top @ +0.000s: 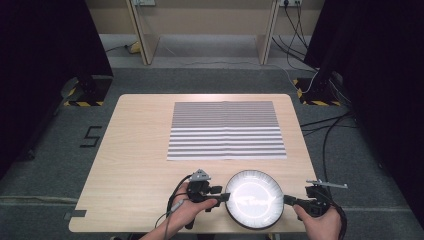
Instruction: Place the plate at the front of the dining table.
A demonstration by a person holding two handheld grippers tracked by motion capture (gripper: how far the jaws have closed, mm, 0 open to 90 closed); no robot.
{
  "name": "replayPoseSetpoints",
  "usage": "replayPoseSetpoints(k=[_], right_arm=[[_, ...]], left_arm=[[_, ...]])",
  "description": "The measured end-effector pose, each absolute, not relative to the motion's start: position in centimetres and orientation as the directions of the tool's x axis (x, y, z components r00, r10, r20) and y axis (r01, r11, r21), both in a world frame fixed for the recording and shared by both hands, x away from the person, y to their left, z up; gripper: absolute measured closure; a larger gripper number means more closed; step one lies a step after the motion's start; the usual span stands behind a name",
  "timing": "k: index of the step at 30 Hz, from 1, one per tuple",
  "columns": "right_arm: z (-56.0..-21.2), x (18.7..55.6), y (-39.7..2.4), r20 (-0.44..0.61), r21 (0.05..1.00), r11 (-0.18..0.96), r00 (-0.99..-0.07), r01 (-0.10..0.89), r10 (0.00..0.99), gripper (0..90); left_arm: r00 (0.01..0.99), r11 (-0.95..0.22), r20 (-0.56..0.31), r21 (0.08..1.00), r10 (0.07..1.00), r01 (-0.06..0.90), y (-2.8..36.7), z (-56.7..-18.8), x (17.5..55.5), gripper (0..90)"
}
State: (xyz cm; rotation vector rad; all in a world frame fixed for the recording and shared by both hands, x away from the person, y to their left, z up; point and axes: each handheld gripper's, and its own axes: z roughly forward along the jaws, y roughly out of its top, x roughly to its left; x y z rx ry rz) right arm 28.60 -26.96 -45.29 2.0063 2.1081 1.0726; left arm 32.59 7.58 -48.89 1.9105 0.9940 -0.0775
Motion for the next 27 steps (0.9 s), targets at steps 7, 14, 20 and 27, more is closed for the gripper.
replayPoseSetpoints(k=[7,14,20,27], right_arm=[[-46.8,28.8,-25.2,0.474,0.442,-0.049,-0.187,0.896,0.860,90.0],[-46.4,29.1,-24.2,0.431,0.503,-0.044,-0.206,0.863,0.878,85.0],[-45.1,28.9,-26.5,0.372,0.529,-0.066,-0.162,0.846,0.914,83.6],[-45.6,28.8,-26.2,0.356,0.518,-0.057,-0.154,0.854,0.922,85.0]], left_arm=[[0.654,-0.193,-0.478,0.701,0.587,0.686,7.3,-48.4,32.7,54.1],[0.661,-0.223,-0.438,0.705,0.610,0.673,7.1,-48.2,33.1,55.1],[0.652,-0.223,-0.441,0.696,0.617,0.682,6.6,-48.7,33.3,56.7],[0.649,-0.240,-0.430,0.686,0.628,0.687,6.4,-48.9,33.2,59.9]])
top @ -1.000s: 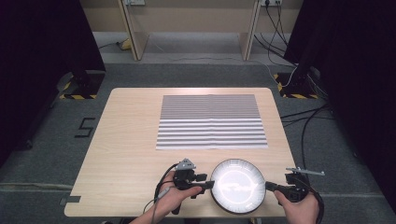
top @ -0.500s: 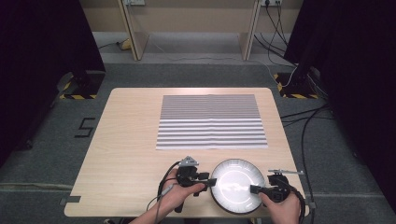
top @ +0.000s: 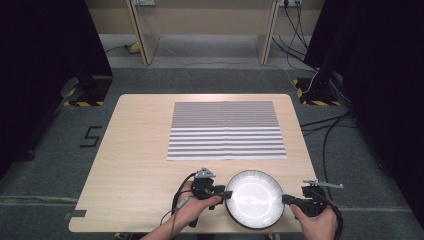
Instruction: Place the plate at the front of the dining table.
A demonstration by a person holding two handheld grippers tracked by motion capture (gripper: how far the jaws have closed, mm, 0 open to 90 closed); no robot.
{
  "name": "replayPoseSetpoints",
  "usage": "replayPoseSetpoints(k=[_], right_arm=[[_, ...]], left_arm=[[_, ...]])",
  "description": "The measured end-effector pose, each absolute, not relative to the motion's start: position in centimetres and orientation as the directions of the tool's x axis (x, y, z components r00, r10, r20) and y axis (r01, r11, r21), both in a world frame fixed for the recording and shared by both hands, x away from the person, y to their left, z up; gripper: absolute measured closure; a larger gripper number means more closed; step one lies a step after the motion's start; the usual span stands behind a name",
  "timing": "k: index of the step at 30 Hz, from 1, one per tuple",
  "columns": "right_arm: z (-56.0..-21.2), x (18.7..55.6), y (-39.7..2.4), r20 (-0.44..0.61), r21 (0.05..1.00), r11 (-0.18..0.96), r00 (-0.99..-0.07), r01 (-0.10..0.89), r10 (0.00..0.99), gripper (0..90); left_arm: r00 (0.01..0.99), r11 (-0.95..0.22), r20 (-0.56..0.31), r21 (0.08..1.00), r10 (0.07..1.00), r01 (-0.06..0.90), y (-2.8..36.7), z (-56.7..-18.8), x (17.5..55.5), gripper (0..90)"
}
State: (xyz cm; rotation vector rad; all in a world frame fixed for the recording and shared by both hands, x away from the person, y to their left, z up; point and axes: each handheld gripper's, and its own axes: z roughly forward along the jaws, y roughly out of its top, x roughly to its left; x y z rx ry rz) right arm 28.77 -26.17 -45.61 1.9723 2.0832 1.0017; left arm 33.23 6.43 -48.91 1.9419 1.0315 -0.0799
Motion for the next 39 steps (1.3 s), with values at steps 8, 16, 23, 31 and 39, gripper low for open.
replayPoseSetpoints(k=[8,16,23,31,39], right_arm=[[-45.1,28.8,-25.0,0.279,0.509,-0.019,-0.144,0.861,0.950,84.8],[-45.1,28.7,-23.9,0.210,0.539,0.013,-0.149,0.842,0.966,85.3],[-45.8,29.3,-23.1,0.307,0.515,-0.018,-0.164,0.857,0.937,84.4],[-46.9,29.8,-23.9,0.453,0.427,-0.058,-0.158,0.902,0.877,72.2],[-47.9,29.6,-24.0,0.559,0.339,-0.072,-0.140,0.938,0.817,67.6]], left_arm=[[0.649,-0.242,-0.426,0.686,0.630,0.686,6.2,-48.8,33.2,65.8],[0.624,-0.227,-0.454,0.663,0.637,0.714,6.5,-48.8,33.4,66.3],[0.616,-0.221,-0.437,0.668,0.656,0.710,7.1,-48.1,33.6,68.2],[0.610,-0.214,-0.452,0.662,0.651,0.718,7.3,-48.2,33.1,66.4],[0.621,-0.212,-0.460,0.670,0.635,0.712,8.7,-47.3,32.0,65.0]])
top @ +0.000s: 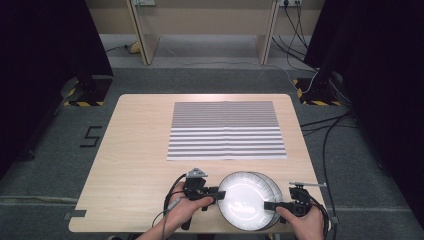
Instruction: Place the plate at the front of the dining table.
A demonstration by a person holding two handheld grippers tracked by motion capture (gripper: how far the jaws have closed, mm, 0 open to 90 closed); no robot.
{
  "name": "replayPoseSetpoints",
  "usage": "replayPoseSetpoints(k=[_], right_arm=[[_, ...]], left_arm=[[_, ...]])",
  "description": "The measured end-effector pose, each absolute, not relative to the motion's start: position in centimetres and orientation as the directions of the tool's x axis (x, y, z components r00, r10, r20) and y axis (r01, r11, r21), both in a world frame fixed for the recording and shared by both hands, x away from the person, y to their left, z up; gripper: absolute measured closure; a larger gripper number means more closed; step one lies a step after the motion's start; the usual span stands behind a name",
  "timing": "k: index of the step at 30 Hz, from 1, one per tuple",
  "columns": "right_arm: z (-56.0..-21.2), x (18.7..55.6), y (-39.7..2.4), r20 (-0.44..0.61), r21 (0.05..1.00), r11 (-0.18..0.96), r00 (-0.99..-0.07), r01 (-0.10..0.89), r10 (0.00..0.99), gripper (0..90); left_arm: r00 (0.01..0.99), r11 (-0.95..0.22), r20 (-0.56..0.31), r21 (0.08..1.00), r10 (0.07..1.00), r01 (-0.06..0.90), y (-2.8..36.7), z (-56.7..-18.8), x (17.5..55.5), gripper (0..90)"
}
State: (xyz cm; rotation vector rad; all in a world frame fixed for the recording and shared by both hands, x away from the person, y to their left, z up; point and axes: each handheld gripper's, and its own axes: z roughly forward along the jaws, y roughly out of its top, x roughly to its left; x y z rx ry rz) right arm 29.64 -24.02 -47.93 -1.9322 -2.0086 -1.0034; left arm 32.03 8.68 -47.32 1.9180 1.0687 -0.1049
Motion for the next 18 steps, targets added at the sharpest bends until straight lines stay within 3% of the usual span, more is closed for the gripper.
replayPoseSetpoints(k=[8,14,17,18], right_arm=[[-48.2,30.2,-24.6,0.588,0.340,-0.105,-0.124,0.935,0.800,68.0],[-48.1,31.0,-24.9,0.627,0.338,-0.144,-0.109,0.930,0.771,61.2],[-48.2,31.1,-24.9,0.626,0.350,-0.153,-0.109,0.924,0.772,62.1],[-48.2,31.1,-24.9,0.611,0.368,-0.154,-0.114,0.917,0.783,66.6]], left_arm=[[0.618,-0.195,-0.485,0.667,0.619,0.719,8.7,-47.7,32.2,65.6],[0.619,-0.190,-0.493,0.668,0.611,0.719,8.6,-48.0,32.7,66.1],[0.624,-0.193,-0.483,0.675,0.614,0.712,8.5,-48.0,32.8,66.1],[0.626,-0.196,-0.475,0.679,0.618,0.708,8.4,-48.0,32.9,66.1]])
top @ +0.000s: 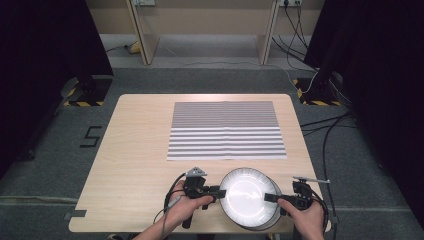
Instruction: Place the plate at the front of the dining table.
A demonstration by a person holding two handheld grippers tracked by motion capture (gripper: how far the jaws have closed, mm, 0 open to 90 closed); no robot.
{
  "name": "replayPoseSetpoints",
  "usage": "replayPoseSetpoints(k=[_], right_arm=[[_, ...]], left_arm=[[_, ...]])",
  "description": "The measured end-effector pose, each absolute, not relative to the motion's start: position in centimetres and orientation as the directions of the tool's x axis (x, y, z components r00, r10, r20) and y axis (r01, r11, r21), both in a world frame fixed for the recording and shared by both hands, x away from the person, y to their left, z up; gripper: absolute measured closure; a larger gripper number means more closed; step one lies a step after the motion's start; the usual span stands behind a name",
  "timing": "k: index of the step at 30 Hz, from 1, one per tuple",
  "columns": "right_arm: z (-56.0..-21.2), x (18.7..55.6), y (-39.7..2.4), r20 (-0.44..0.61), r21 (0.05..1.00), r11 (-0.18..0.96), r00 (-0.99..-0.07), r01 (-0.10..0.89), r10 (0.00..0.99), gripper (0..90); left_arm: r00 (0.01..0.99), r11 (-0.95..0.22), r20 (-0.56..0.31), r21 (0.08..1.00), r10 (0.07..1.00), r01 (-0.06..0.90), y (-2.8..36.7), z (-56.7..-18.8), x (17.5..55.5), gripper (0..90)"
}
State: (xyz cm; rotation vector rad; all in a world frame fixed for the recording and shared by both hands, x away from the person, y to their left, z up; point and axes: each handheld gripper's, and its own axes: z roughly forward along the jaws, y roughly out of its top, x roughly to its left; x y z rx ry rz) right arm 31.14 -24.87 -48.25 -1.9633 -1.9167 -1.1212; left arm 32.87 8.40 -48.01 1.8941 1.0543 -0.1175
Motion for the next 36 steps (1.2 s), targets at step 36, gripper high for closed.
replayPoseSetpoints(k=[36], right_arm=[[-48.1,31.6,-27.8,0.755,0.334,-0.328,-0.043,0.883,0.654,83.8]], left_arm=[[0.635,-0.067,-0.435,0.790,0.639,0.609,14.8,-45.2,32.0,49.5]])
